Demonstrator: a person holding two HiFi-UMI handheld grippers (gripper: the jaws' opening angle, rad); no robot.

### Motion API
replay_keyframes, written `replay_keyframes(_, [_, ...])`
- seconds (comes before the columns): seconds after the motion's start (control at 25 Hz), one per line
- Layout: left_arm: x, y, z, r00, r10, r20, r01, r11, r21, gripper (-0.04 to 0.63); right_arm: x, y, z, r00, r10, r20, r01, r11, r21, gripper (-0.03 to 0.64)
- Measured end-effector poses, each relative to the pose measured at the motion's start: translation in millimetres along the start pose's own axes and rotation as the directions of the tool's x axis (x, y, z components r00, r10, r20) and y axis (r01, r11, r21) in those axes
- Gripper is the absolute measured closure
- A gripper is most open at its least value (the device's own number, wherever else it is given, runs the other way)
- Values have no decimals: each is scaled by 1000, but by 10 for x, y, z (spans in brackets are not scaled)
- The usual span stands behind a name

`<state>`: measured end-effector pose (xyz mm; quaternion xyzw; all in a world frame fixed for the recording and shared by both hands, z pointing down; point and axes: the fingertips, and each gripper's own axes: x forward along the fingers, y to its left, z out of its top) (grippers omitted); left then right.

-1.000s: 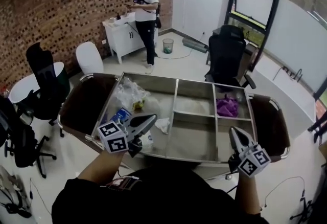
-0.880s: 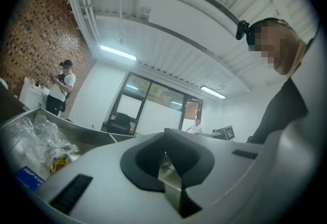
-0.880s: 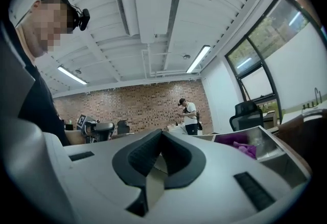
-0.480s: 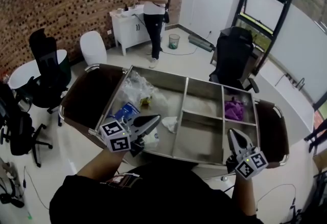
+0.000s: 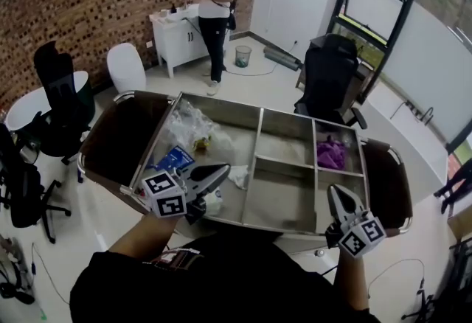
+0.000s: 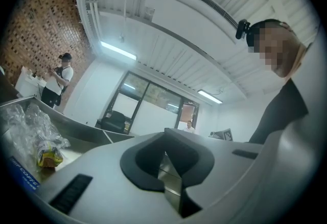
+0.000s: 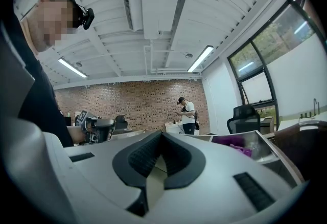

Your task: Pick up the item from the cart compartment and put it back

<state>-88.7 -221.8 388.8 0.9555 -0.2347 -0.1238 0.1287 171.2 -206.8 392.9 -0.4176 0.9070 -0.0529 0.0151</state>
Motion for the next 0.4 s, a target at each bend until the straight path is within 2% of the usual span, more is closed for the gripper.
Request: replay_keyframes(0.4, [48, 16, 1, 1000, -11, -18, 11, 1000, 5, 603, 14, -32, 11, 1000, 2, -9, -2, 1000, -14, 627])
